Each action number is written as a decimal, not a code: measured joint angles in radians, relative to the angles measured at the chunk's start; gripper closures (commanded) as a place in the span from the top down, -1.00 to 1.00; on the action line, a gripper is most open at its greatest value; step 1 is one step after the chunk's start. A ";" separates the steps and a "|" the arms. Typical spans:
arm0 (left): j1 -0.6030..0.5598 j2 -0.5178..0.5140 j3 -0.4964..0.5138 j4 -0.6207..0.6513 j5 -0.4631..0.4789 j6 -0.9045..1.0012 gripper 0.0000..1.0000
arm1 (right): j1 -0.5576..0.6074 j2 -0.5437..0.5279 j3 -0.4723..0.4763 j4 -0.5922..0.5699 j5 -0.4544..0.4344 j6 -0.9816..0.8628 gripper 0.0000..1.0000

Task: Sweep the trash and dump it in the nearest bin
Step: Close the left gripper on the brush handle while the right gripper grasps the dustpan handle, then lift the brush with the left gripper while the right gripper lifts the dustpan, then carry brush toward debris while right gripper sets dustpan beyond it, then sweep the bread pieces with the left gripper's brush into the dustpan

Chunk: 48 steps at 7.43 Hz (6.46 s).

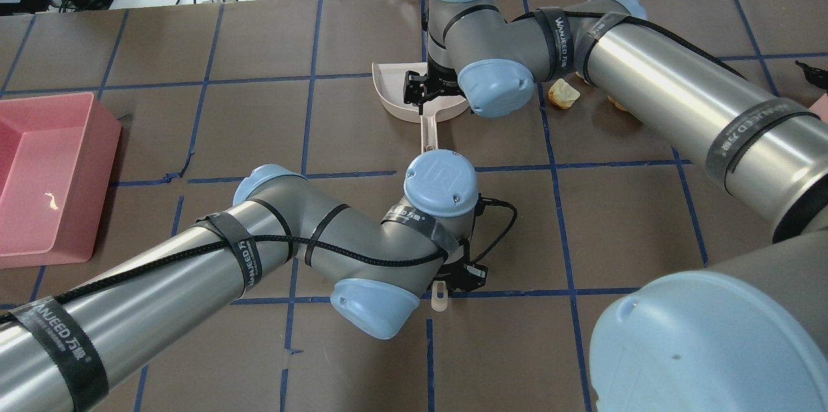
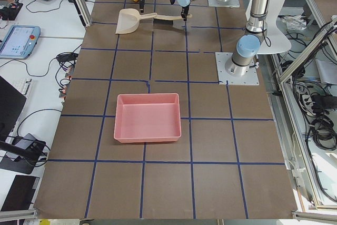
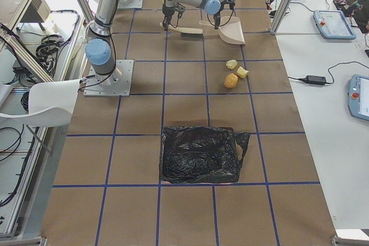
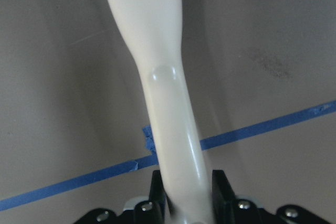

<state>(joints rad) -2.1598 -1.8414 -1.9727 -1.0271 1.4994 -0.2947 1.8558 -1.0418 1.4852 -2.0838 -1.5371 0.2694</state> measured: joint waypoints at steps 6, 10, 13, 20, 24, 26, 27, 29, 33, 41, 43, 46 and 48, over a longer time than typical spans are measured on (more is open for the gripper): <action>0.006 0.062 -0.011 -0.049 0.002 0.007 -1.00 | 0.048 0.003 0.049 -0.001 0.008 -0.031 0.97; 0.018 0.214 -0.093 -0.194 0.001 -0.028 -1.00 | 0.049 0.008 0.058 -0.001 0.009 -0.041 0.75; 0.059 0.313 -0.131 -0.284 0.001 -0.086 -1.00 | 0.049 0.007 0.054 -0.006 0.009 -0.040 0.14; 0.349 0.448 0.064 -0.465 0.015 0.173 -1.00 | 0.038 -0.005 0.044 -0.007 0.056 -0.039 -0.55; 0.506 0.400 0.306 -0.613 0.019 0.248 -1.00 | -0.039 -0.129 0.012 0.132 0.055 -0.133 -0.57; 0.511 0.352 0.371 -0.617 0.011 0.236 -1.00 | -0.157 -0.258 0.020 0.306 0.039 -0.287 -0.59; 0.504 0.322 0.399 -0.617 0.003 0.227 -1.00 | -0.234 -0.316 0.023 0.392 0.019 -0.397 -0.60; 0.439 0.227 0.478 -0.617 0.000 0.208 -1.00 | -0.411 -0.398 0.025 0.513 -0.037 -0.684 -0.61; 0.188 -0.176 0.834 -0.647 0.086 0.206 -1.00 | -0.796 -0.425 0.044 0.549 -0.062 -1.284 -0.73; 0.043 -0.634 1.236 -0.557 0.150 0.306 -1.00 | -1.006 -0.235 0.092 0.313 -0.062 -1.674 -0.74; 0.015 -0.688 1.261 -0.549 0.148 0.296 -0.99 | -1.020 -0.195 0.093 0.270 -0.061 -1.737 -0.74; -0.009 -0.701 1.262 -0.530 0.141 0.179 -0.99 | -1.023 -0.148 0.092 0.199 -0.060 -1.834 -0.74; -0.019 -0.703 1.261 -0.509 0.140 -0.010 -1.00 | -1.023 -0.133 0.092 0.175 -0.059 -1.873 -0.74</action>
<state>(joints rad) -2.1784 -2.5447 -0.7116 -1.5357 1.6391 -0.3050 0.8330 -1.1748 1.5770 -1.9090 -1.5965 -1.6037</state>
